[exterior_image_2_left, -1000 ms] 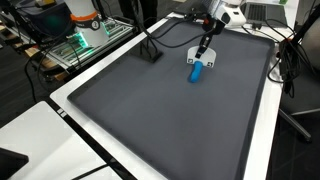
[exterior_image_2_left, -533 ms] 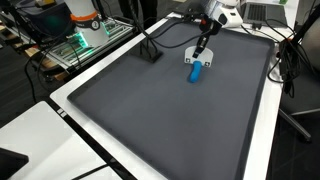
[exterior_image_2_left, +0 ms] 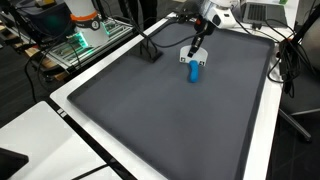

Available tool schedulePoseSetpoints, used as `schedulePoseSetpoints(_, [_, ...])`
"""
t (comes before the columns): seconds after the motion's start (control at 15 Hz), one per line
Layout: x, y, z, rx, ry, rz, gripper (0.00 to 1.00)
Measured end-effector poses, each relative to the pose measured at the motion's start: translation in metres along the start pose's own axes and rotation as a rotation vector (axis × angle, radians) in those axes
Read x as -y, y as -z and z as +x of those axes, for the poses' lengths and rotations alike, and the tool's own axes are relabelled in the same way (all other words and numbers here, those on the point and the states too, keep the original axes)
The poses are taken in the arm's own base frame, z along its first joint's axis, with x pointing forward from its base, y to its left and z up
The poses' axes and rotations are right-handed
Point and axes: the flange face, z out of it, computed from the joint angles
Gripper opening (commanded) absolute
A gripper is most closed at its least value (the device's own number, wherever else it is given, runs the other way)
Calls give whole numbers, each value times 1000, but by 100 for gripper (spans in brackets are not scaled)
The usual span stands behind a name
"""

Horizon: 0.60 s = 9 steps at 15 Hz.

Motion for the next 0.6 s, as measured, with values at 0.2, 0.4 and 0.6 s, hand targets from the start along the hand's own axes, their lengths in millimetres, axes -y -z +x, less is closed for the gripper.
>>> schedulePoseSetpoints(0.2, [-1, -1, -6, 8, -1, 2, 1])
schedulePoseSetpoints(0.4, [-1, 0, -12, 20, 0, 2, 1])
schedulePoseSetpoints(0.6, [-2, 9, -18, 29, 1, -1, 1])
